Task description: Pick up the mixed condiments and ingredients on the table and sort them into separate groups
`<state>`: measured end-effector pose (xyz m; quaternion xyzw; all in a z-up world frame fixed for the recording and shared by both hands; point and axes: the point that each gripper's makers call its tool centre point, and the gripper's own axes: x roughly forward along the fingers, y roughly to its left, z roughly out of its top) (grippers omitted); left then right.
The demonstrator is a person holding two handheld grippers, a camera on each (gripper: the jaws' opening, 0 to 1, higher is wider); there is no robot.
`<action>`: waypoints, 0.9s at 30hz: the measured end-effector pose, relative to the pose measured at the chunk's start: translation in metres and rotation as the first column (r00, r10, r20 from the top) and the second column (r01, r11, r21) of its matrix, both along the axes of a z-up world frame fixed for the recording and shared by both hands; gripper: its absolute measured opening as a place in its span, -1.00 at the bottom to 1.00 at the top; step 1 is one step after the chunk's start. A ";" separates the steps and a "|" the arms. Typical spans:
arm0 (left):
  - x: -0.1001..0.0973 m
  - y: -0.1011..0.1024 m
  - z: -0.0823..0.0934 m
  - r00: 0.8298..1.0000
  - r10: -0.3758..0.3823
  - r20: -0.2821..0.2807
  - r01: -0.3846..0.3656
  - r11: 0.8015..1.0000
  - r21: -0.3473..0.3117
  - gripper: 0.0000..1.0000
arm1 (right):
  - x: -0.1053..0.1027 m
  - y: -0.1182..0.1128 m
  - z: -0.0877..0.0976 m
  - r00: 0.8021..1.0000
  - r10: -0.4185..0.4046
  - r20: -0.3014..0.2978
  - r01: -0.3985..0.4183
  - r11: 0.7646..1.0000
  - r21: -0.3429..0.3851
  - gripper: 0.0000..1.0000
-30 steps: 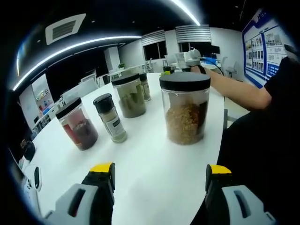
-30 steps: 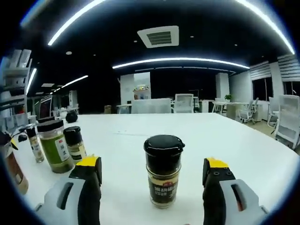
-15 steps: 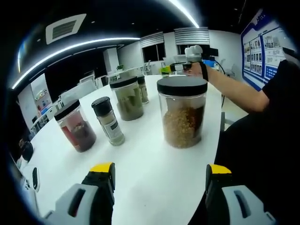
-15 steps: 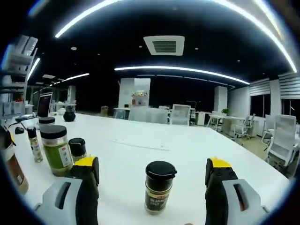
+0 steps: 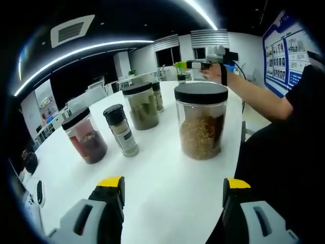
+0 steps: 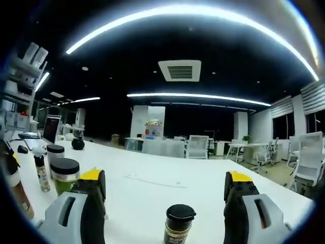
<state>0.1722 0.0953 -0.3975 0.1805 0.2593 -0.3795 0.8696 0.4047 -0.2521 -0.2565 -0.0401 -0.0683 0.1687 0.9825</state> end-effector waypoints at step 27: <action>-0.005 -0.004 -0.004 1.000 -0.019 -0.009 0.019 1.000 0.002 0.57 | 0.001 0.071 -0.013 0.989 0.141 -0.036 -0.143 0.989 -0.050 0.78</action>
